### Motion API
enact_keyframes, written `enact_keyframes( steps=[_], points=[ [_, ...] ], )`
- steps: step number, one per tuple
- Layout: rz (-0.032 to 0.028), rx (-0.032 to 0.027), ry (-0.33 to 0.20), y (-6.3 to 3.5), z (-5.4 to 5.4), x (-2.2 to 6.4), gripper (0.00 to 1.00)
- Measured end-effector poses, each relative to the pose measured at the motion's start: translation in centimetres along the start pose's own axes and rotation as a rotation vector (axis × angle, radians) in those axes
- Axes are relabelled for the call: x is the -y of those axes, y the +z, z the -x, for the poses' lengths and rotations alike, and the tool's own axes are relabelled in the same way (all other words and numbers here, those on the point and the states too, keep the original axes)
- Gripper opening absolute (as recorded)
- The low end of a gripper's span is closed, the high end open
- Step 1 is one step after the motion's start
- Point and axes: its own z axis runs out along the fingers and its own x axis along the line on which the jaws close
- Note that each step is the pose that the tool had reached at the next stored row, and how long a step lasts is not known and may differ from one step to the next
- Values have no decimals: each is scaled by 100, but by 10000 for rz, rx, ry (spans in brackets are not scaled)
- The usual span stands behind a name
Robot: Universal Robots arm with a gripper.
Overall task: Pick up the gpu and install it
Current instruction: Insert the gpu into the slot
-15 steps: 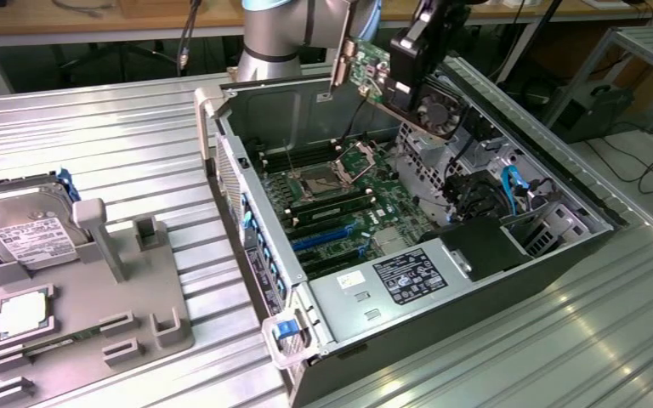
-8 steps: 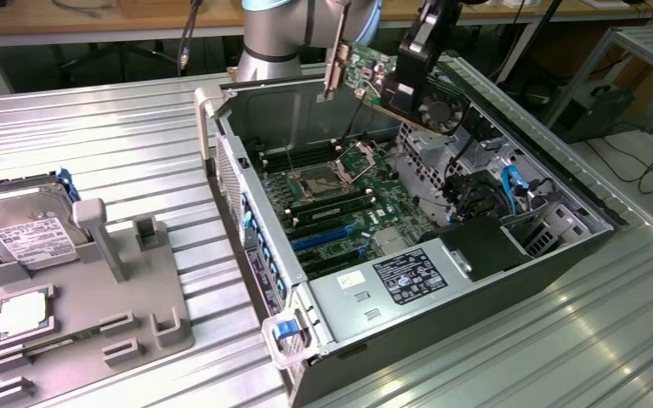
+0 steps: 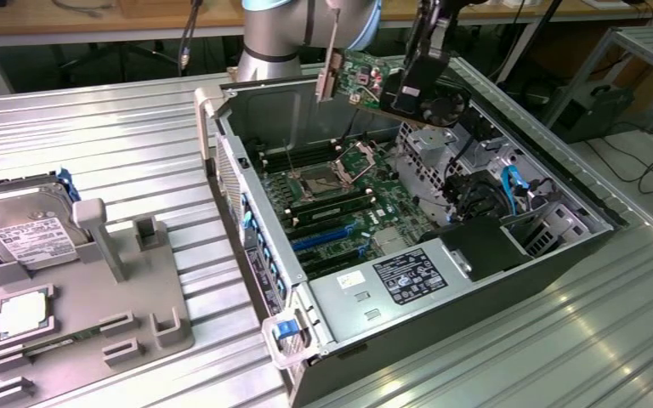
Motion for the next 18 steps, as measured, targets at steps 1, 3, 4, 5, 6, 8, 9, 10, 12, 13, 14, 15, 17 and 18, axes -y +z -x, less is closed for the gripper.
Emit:
enact_keyframes(
  steps=[1, 3, 4, 5, 6, 8, 9, 10, 12, 13, 14, 15, 17, 18],
  points=[
    [10, -6, -294, 0, 0, 0, 28],
    [31, -17, -934, 1, 0, 0, 28],
    [38, -20, -1144, 1, 0, 0, 28],
    [48, -25, -1448, 2, 0, 0, 28],
    [54, -29, -1644, 2, 0, 0, 28],
    [68, -36, -2053, 3, 0, 0, 28],
    [73, -38, -2215, 3, 0, 0, 28],
    [83, -44, -2514, 4, 0, 0, 28],
    [104, -55, -3168, 5, 0, 0, 28],
    [110, -58, -3353, 5, 0, 0, 28],
    [119, -66, -3653, 5, 0, 0, 28],
    [128, -73, -3964, 6, 0, 0, 28],
    [142, -86, -4492, 8, 0, 0, 28],
    [145, -94, -4964, 10, 0, 0, 28]
  ],
)
